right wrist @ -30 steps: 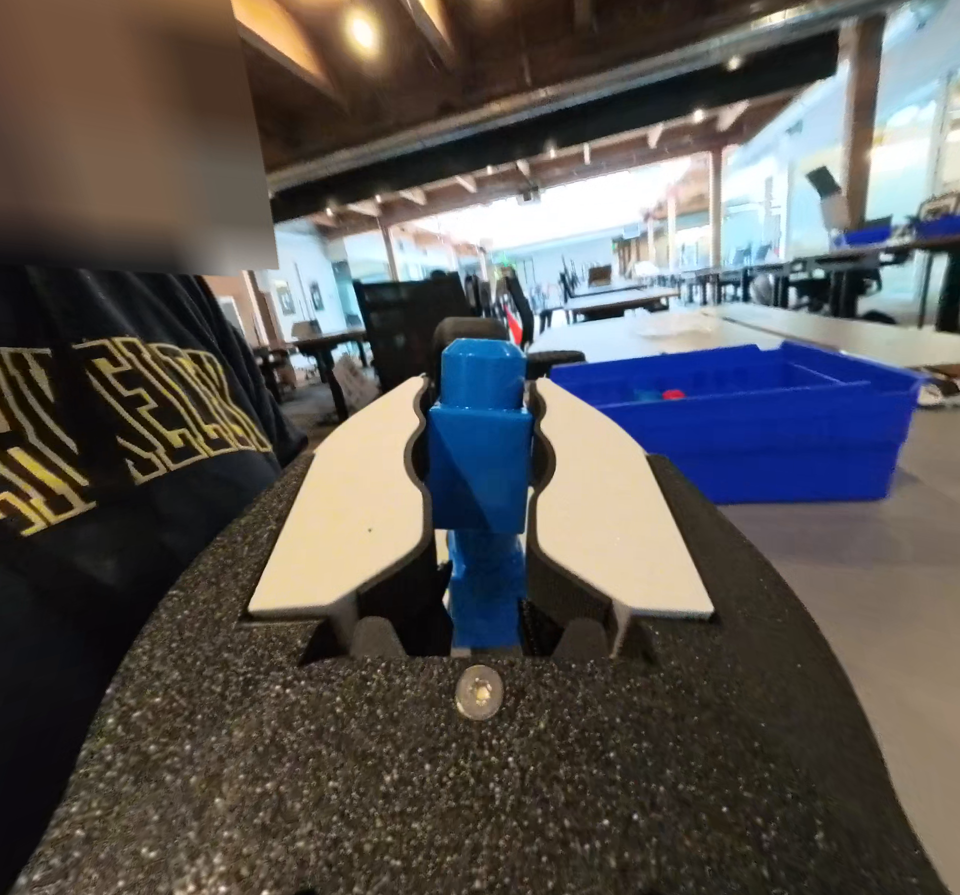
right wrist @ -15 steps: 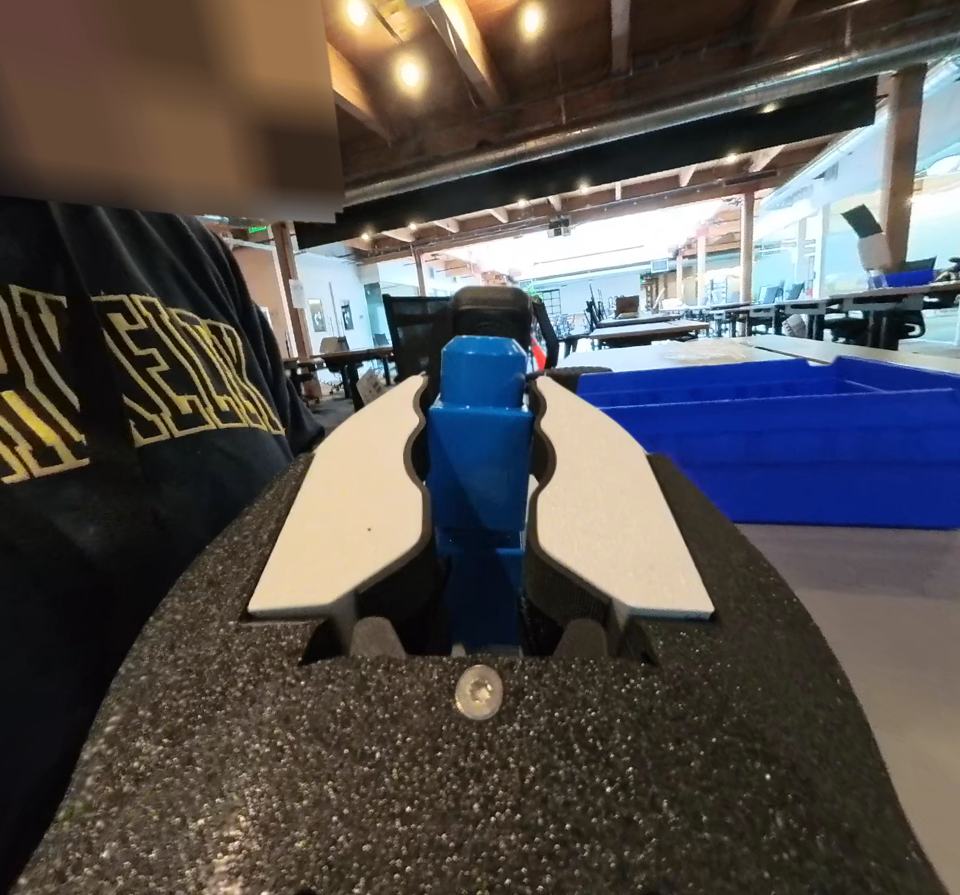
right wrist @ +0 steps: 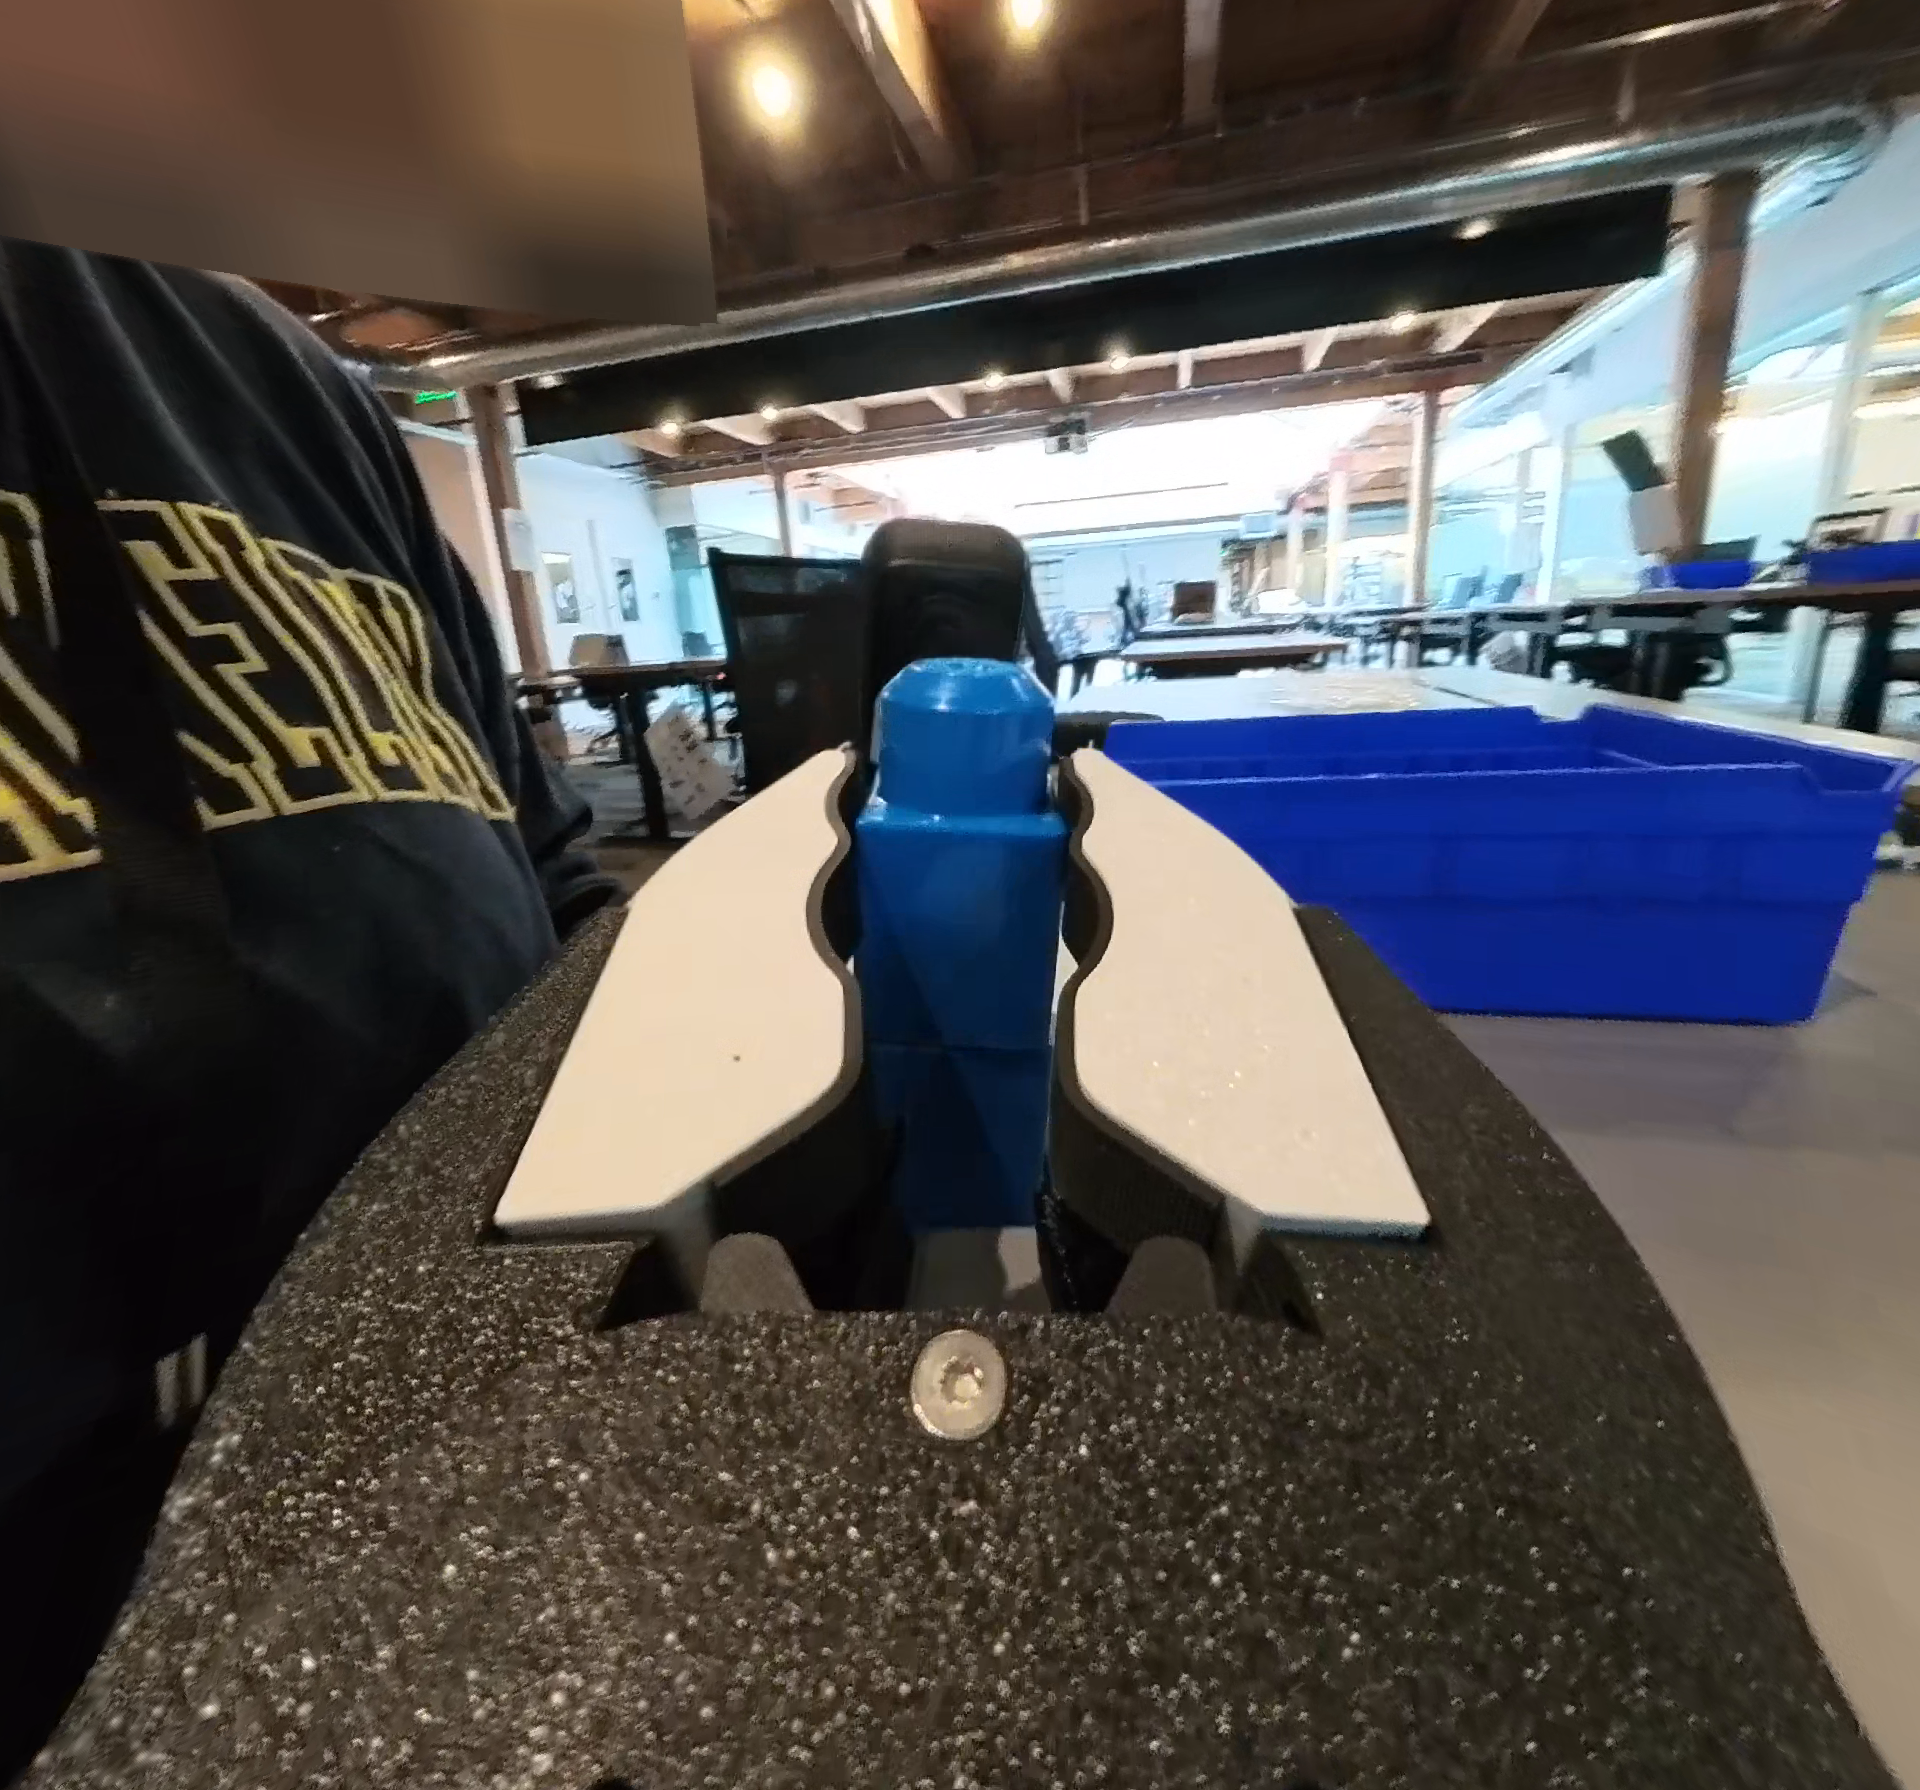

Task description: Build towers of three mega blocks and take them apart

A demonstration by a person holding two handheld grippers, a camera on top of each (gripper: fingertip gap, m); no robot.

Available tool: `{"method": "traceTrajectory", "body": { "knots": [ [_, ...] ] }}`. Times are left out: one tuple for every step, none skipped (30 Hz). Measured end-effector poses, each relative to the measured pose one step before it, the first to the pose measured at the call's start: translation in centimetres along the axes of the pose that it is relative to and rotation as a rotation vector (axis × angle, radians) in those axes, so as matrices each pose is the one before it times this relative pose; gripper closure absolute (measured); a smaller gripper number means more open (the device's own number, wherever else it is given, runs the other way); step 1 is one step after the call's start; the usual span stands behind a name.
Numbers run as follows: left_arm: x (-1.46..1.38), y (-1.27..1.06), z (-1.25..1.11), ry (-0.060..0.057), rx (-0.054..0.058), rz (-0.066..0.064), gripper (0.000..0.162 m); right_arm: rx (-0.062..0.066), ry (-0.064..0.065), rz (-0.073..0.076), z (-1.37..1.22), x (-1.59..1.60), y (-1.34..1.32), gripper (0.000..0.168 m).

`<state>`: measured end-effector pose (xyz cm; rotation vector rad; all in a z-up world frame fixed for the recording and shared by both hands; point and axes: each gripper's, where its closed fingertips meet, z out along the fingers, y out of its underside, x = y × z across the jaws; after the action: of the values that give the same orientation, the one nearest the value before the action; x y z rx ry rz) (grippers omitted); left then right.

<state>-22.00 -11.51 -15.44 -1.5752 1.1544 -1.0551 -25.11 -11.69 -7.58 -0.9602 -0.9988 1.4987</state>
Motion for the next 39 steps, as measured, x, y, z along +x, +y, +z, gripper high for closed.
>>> {"method": "traceTrajectory", "body": {
  "knots": [
    [-0.002,0.097,0.029,-0.0005,-0.0081,0.0031,0.128,-0.0089,-0.0121,-0.0019,-0.081,-0.078,0.073,0.132],
    [0.064,0.067,0.027,0.0045,-0.0054,0.0038,0.128,-0.0083,-0.0183,0.0033,-0.032,-0.163,0.037,0.132],
    [0.102,0.036,0.009,0.0055,-0.0027,0.005,0.128,-0.0054,-0.0157,0.0043,-0.018,-0.146,0.019,0.132],
    [0.091,0.037,0.025,0.0043,-0.0023,0.0045,0.128,-0.004,-0.0132,0.0047,-0.03,-0.125,0.037,0.132],
    [0.065,0.034,0.019,0.0025,-0.0029,0.0036,0.128,-0.0029,-0.0103,0.0002,-0.046,-0.101,0.027,0.132],
    [0.044,0.031,0.03,0.0019,-0.0032,0.0028,0.128,-0.0045,-0.0038,0.0001,-0.038,-0.025,0.023,0.132],
    [0.003,0.02,0.022,0.0004,-0.0015,-0.0006,0.128,-0.0052,0.0044,-0.0024,-0.008,0.063,0.015,0.132],
    [-0.007,-0.01,-0.009,0.0017,0.0006,-0.0019,0.128,-0.0027,0.0022,-0.0047,0.033,-0.025,-0.007,0.132],
    [0.012,-0.005,0.002,-0.0002,0.0007,0.0006,0.128,-0.0013,0.006,-0.0065,0.027,0.018,0.003,0.132],
    [-0.015,-0.005,0.003,-0.0009,0.0004,0.0003,0.128,0.0003,0.007,-0.0058,0.027,0.014,-0.011,0.132],
    [-0.006,0.002,-0.002,-0.0012,-0.0001,0.0002,0.128,0.0002,0.0085,-0.0054,0.002,0.036,-0.008,0.133],
    [-0.02,0.009,0.012,-0.0012,-0.0003,-0.0007,0.128,-0.0012,0.01,-0.0065,0.013,0.049,0.017,0.133],
    [-0.012,0.0,0.003,0.0012,-0.0006,-0.0031,0.128,-0.002,0.0107,-0.0057,0.006,0.07,0.015,0.133],
    [-0.008,0.005,-0.008,0.0019,0.0001,-0.003,0.128,0.0001,0.006,-0.004,0.015,0.018,-0.004,0.132],
    [0.013,0.003,0.006,0.0011,-0.0004,0.0004,0.128,0.0015,-0.0008,0.0017,-0.006,-0.033,0.006,0.132],
    [0.02,0.021,0.02,0.0003,-0.0021,0.0016,0.128,0.0011,-0.0003,0.0036,-0.036,-0.003,0.013,0.132],
    [0.009,0.039,0.029,0.0012,-0.0034,-0.0007,0.128,0.002,0.0007,0.0064,-0.024,0.021,0.001,0.132],
    [0.012,0.01,0.02,0.0022,-0.0008,-0.0014,0.128,0.0101,0.0003,0.0101,-0.012,0.015,-0.108,0.133],
    [0.01,-0.071,-0.044,0.0001,0.0059,0.0012,0.128,0.0133,0.0001,0.0046,0.023,0.02,-0.177,0.133],
    [-0.062,-0.14,-0.087,-0.0094,0.012,0.0049,0.128,0.0006,0.0021,-0.0029,0.049,0.06,-0.152,0.133],
    [-0.156,-0.175,-0.18,-0.022,0.016,0.0078,0.127,-0.0025,-0.0003,-0.0037,0.014,0.06,-0.245,0.132],
    [-0.176,-0.265,-0.36,-0.0253,0.0257,0.0096,0.127,0.017,0.0099,0.0038,-0.177,0.27,-0.634,0.128],
    [-0.285,-0.309,-0.581,-0.0325,0.032,0.0056,0.127,-0.0152,0.0251,-0.0024,-0.358,0.635,-0.245,0.125],
    [-0.522,-0.243,-0.723,-0.0459,0.0259,0.0016,0.127,-0.0718,0.0371,-0.008,-0.371,0.926,0.525,0.121],
    [-0.607,-0.216,-0.812,-0.05,0.0195,0.001,0.127,-0.1065,0.0435,-0.0053,-0.216,1.1,1.018,0.119],
    [-0.533,-0.166,-0.835,-0.0471,0.0111,0.0023,0.127,-0.1178,0.0433,0.0007,0.08,1.12,1.192,0.117],
    [-0.477,0.011,-0.81,-0.0449,-0.0037,0.0068,0.127,-0.1245,0.0092,0.0059,0.437,0.625,1.189,0.112],
    [-0.451,0.187,-0.764,-0.0429,-0.0173,0.0103,0.128,-0.1313,0.0022,0.0149,0.742,0.505,1.113,0.111],
    [-0.448,0.221,-0.744,-0.039,-0.0223,0.0072,0.127,-0.1452,-0.0094,0.0053,0.958,0.336,1.099,0.109],
    [-0.442,0.082,-0.74,-0.0347,-0.0162,0.0026,0.127,-0.1372,-0.0109,-0.0075,1.062,0.238,0.82,0.108],
    [-0.472,-0.089,-0.748,-0.0324,-0.0073,-0.0006,0.128,-0.1204,0.0006,-0.0142,1.118,0.328,0.468,0.107],
    [-0.51,-0.197,-0.718,-0.0305,-0.0032,-0.0026,0.128,-0.1114,0.0054,-0.0267,1.095,0.327,0.207,0.107],
    [-0.562,-0.203,-0.679,-0.0294,-0.0031,-0.003,0.127,-0.1019,0.011,-0.034,1.04,0.325,0.06,0.108],
    [-0.581,-0.18,-0.631,-0.0279,-0.0022,-0.0007,0.127,-0.1068,0.004,-0.0358,0.989,0.161,0.107,0.108],
    [-0.539,-0.138,-0.569,-0.0254,-0.0017,0.0023,0.127,-0.1025,0.002,-0.0292,0.928,0.095,0.114,0.108],
    [-0.481,-0.052,-0.505,-0.0213,-0.0031,0.0024,0.128,-0.1005,-0.0059,-0.0253,0.878,-0.003,0.216,0.108],
    [-0.367,-0.02,-0.429,-0.0158,-0.0027,0.0007,0.127,-0.0901,0.003,-0.0257,0.83,0.142,0.275,0.108],
    [-0.24,-0.016,-0.354,-0.01,-0.001,-0.0007,0.127,-0.079,-0.001,-0.0234,0.806,0.11,0.325,0.108],
    [-0.142,0.003,-0.284,-0.0056,-0.0006,-0.0012,0.127,-0.0562,-0.0036,-0.015,0.69,0.066,0.21,0.11]
  ]
}}
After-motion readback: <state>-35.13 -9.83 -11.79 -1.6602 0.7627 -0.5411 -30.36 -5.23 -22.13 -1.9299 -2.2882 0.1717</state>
